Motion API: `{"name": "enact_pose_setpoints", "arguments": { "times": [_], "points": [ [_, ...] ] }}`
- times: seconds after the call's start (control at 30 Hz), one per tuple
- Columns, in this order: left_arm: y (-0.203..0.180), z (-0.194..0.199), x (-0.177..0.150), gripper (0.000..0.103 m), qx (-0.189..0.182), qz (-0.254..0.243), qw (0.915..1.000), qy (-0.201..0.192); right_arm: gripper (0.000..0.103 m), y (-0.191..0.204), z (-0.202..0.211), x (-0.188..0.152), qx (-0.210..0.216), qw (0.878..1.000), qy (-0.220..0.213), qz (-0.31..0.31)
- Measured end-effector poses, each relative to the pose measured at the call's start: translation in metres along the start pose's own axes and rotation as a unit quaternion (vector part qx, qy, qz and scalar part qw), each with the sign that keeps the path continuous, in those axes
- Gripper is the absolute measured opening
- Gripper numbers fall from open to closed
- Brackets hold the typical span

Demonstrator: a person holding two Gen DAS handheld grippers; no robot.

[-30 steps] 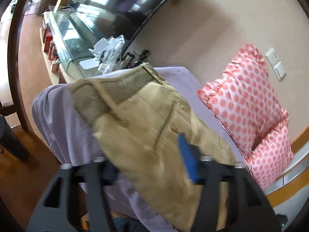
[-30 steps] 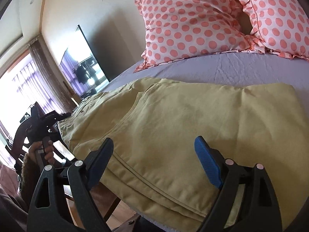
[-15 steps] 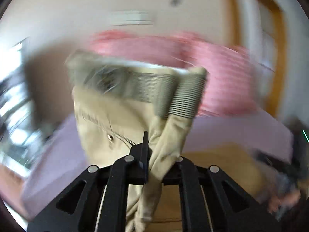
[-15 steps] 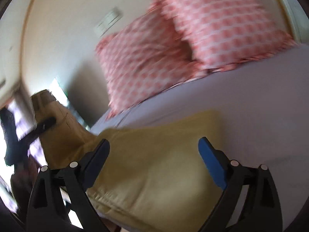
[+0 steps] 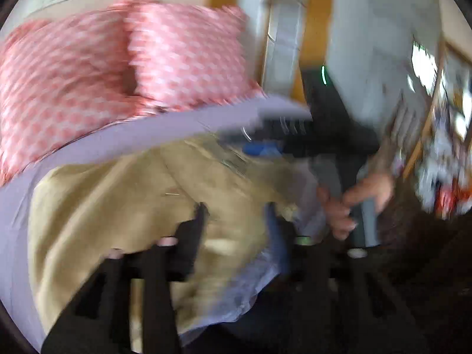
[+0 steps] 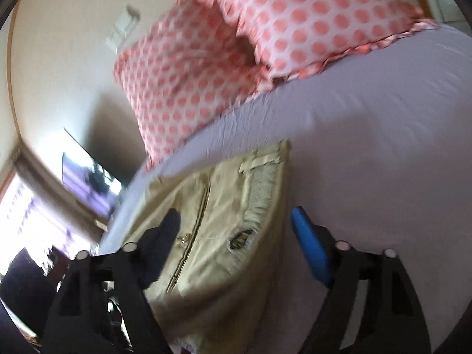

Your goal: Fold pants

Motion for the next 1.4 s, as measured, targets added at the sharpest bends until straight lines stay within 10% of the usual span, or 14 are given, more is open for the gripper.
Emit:
{"name": "enact_pose_setpoints", "arguments": {
  "times": [0.2,0.57,0.63,0.77,0.87,1.13,1.3,1.4],
  "points": [
    [0.162,0.02,-0.029,0.063,0.097,0.222,0.9688,0.052,0.053,-0.01,-0.03,0.007,-0.026,0.999,0.038,-0.003],
    [0.211,-0.036,-0.017,0.076,-0.031,0.254,0.9582,0.127,0.029,-0.017,-0.04,0.014,0.036,0.997,0.071,-0.022],
    [0.216,-0.038,-0.014,0.068,-0.06,0.269,0.9538,0.119,0.018,-0.014,-0.044,0.01,0.084,0.99,0.1,-0.042],
    [0.229,-0.044,-0.016,0.015,-0.082,0.307,0.941,0.116,0.014,-0.015,-0.044,0.009,0.183,0.972,0.114,-0.093],
    [0.225,-0.037,0.0,0.006,-0.068,0.301,0.9457,0.104,0.013,0.001,-0.036,0.018,0.2,0.972,0.101,-0.074],
    [0.245,-0.036,0.104,0.006,0.058,0.228,0.9703,0.059,0.009,0.031,-0.025,0.122,0.157,0.987,0.025,-0.013],
    [0.291,-0.11,0.126,0.011,0.158,0.225,0.9551,0.111,0.01,-0.018,-0.068,0.163,0.042,0.998,0.013,-0.049],
    [0.302,-0.138,0.112,0.024,0.196,0.222,0.9439,0.146,0.027,-0.051,-0.101,0.154,-0.059,0.994,0.06,-0.069]
  ]
}}
Point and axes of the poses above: each gripper's, at about its wrist camera, not at the fingertips, and z roughly against the way its jaws point, y to its left, x to its top, the point moved 9 cm from there along -z, roughly the way its jaws point, and after that the axes turned 13 degrees about y, right-handed, at the moved point
